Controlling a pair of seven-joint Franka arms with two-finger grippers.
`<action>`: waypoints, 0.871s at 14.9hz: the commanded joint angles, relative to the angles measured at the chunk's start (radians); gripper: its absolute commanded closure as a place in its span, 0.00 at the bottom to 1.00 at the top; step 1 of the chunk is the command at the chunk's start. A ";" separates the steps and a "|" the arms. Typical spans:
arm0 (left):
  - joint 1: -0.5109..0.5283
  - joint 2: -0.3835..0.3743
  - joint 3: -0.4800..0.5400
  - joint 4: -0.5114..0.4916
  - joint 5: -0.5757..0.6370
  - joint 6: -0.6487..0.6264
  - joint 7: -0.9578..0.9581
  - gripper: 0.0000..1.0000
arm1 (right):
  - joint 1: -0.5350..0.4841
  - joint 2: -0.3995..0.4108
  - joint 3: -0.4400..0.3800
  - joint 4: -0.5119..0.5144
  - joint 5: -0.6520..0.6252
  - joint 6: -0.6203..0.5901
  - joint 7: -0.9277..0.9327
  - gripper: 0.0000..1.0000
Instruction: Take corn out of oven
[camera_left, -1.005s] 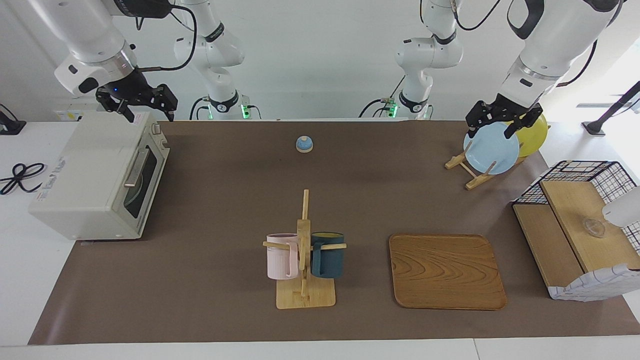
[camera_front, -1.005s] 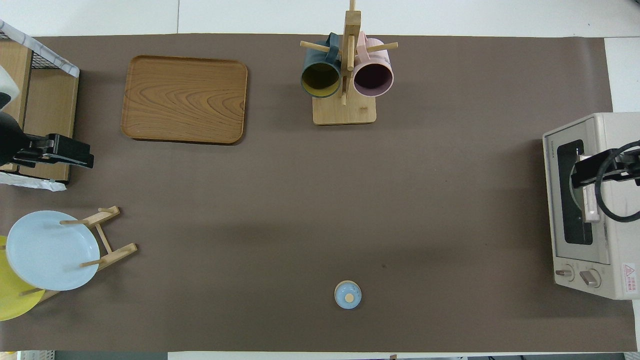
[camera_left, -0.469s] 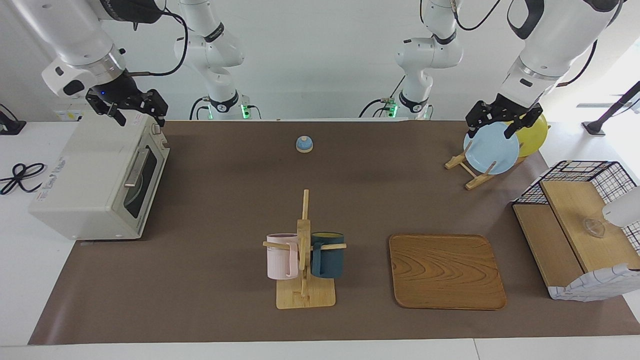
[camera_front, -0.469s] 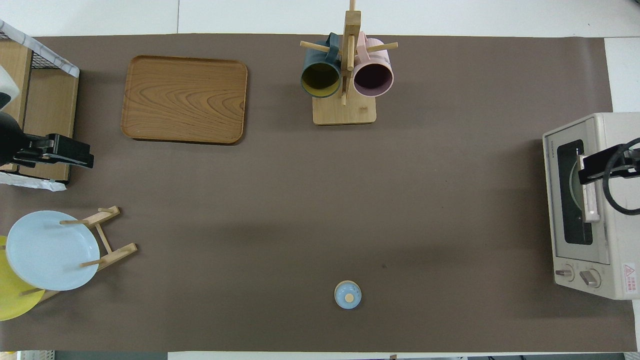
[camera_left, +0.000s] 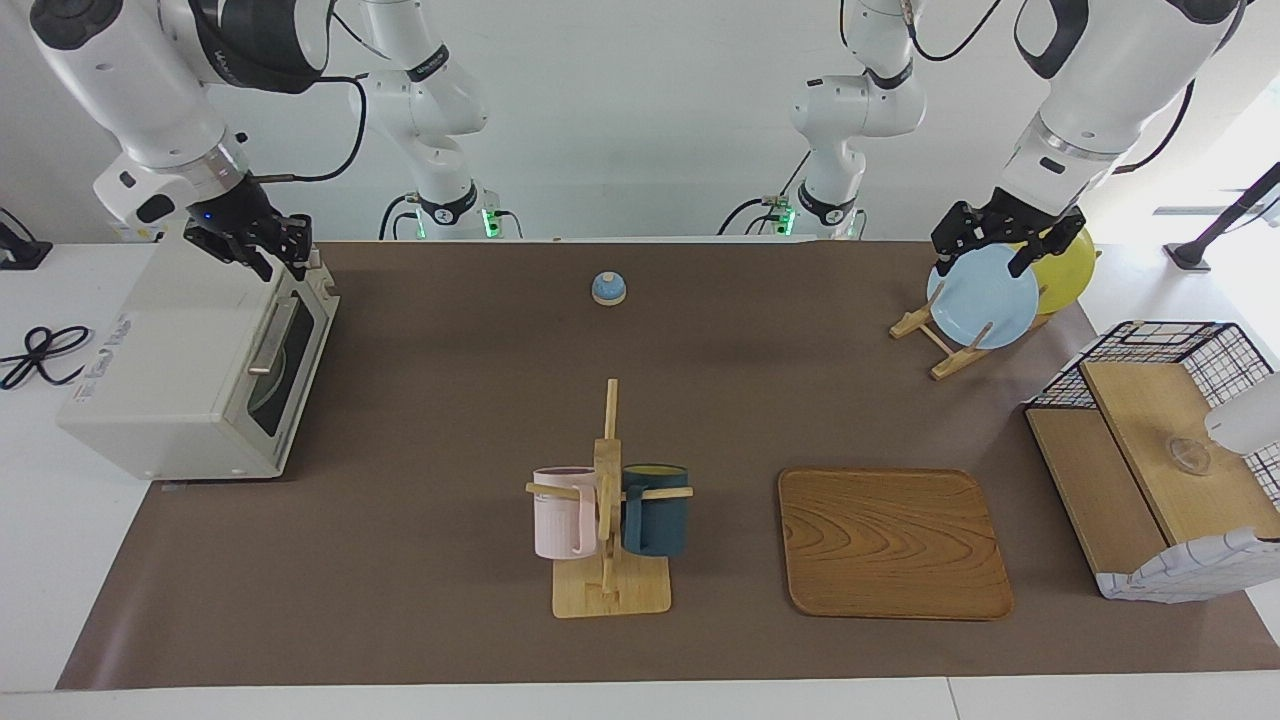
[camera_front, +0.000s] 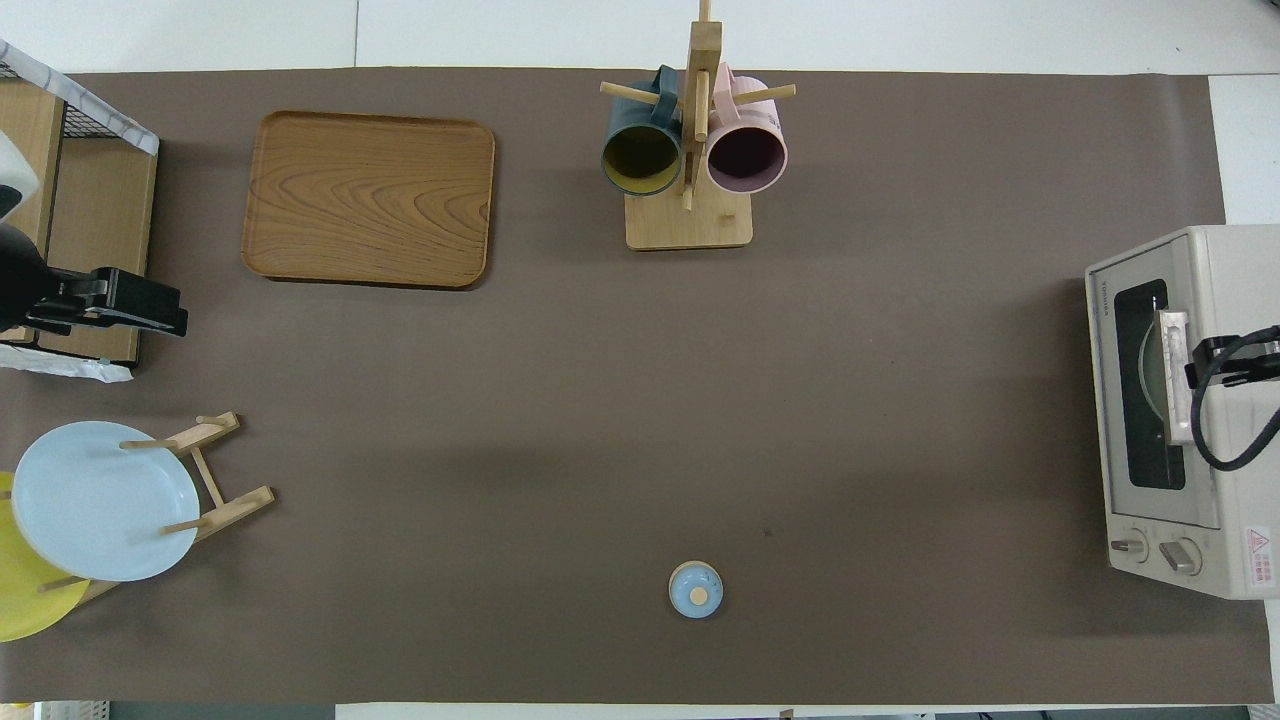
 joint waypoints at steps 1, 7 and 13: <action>0.014 -0.021 -0.009 -0.023 0.020 0.010 0.011 0.00 | -0.020 -0.051 0.008 -0.127 -0.021 0.102 -0.022 1.00; 0.014 -0.021 -0.009 -0.023 0.020 0.008 0.011 0.00 | -0.069 -0.031 0.008 -0.240 -0.035 0.256 -0.012 1.00; 0.014 -0.021 -0.009 -0.023 0.020 0.008 0.009 0.00 | -0.085 -0.011 0.008 -0.243 -0.050 0.264 -0.016 1.00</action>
